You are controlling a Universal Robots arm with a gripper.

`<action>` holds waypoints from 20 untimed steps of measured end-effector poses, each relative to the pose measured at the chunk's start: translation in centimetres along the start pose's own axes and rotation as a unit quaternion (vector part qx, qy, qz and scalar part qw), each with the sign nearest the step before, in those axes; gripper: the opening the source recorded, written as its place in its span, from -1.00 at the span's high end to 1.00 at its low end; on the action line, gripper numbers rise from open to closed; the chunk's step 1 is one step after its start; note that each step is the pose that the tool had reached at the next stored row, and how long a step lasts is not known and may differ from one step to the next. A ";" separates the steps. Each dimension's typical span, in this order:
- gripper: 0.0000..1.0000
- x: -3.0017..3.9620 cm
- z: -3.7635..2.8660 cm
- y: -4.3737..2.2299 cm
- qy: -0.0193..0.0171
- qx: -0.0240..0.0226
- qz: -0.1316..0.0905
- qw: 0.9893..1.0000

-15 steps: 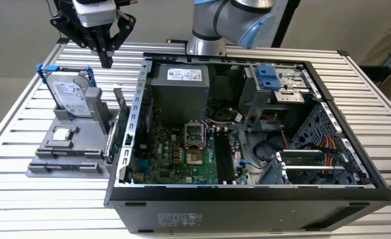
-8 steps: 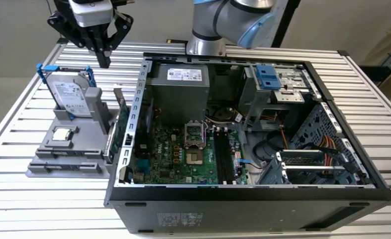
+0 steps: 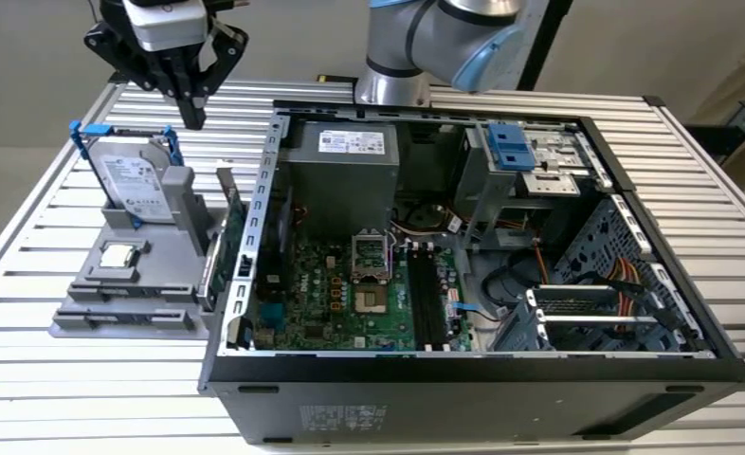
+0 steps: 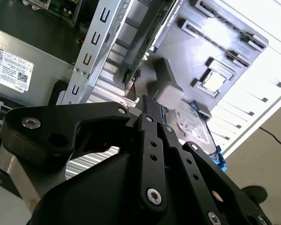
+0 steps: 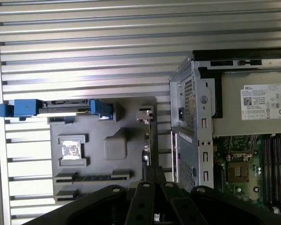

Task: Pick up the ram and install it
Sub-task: 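Reach for the ram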

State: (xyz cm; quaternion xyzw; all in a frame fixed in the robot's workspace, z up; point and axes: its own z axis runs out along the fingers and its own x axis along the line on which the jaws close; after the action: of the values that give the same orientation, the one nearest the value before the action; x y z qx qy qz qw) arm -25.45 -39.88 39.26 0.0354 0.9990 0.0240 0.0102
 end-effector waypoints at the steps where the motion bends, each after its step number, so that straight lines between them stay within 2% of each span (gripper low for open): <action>1: 1.00 0.06 0.00 0.00 0.000 0.000 0.000 1.000; 20: 1.00 1.20 -0.03 -0.09 0.000 0.000 0.000 1.000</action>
State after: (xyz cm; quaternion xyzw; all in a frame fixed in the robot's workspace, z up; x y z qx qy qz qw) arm -26.66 -39.88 39.27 0.0354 0.9990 0.0240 0.0102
